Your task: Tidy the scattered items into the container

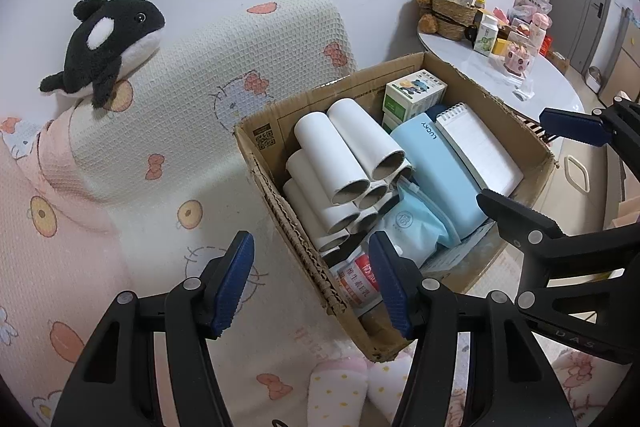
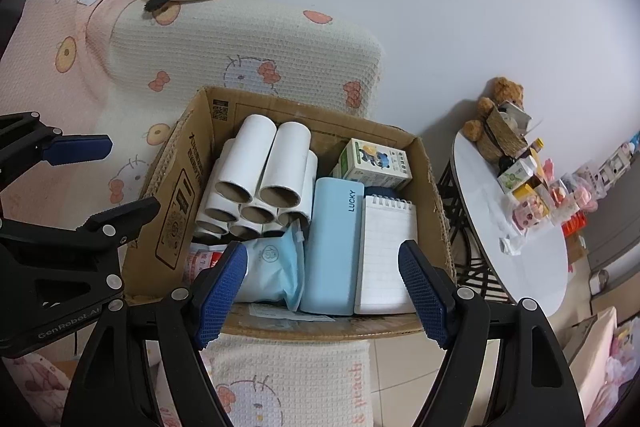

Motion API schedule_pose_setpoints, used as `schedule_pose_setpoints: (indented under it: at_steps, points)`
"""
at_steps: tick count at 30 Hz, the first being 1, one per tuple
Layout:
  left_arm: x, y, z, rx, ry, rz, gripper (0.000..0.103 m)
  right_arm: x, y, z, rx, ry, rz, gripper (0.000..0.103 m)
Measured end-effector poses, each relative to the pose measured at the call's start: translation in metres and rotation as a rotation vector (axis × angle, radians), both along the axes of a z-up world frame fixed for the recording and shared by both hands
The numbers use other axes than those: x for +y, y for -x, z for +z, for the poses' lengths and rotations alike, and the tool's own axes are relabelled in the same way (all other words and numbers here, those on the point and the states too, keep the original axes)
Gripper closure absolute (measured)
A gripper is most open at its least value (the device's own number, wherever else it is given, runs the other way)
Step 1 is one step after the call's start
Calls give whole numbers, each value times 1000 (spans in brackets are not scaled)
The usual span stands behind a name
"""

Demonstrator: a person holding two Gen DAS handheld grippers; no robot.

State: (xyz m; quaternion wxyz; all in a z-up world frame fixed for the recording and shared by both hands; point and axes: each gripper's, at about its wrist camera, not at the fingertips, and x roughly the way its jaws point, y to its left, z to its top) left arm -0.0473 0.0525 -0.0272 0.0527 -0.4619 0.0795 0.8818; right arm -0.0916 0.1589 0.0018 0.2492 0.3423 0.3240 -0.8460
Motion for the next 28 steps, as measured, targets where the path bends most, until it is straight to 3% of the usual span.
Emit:
schedule_pose_setpoints:
  at_steps: [17,28]
  points:
    - [-13,0,2,15,16,68,39,-2,-2,-2,-9,-1,-2,27]
    - [-5,-1,3,24,36,43,39,-3,-1,-2,-13,1,5,27]
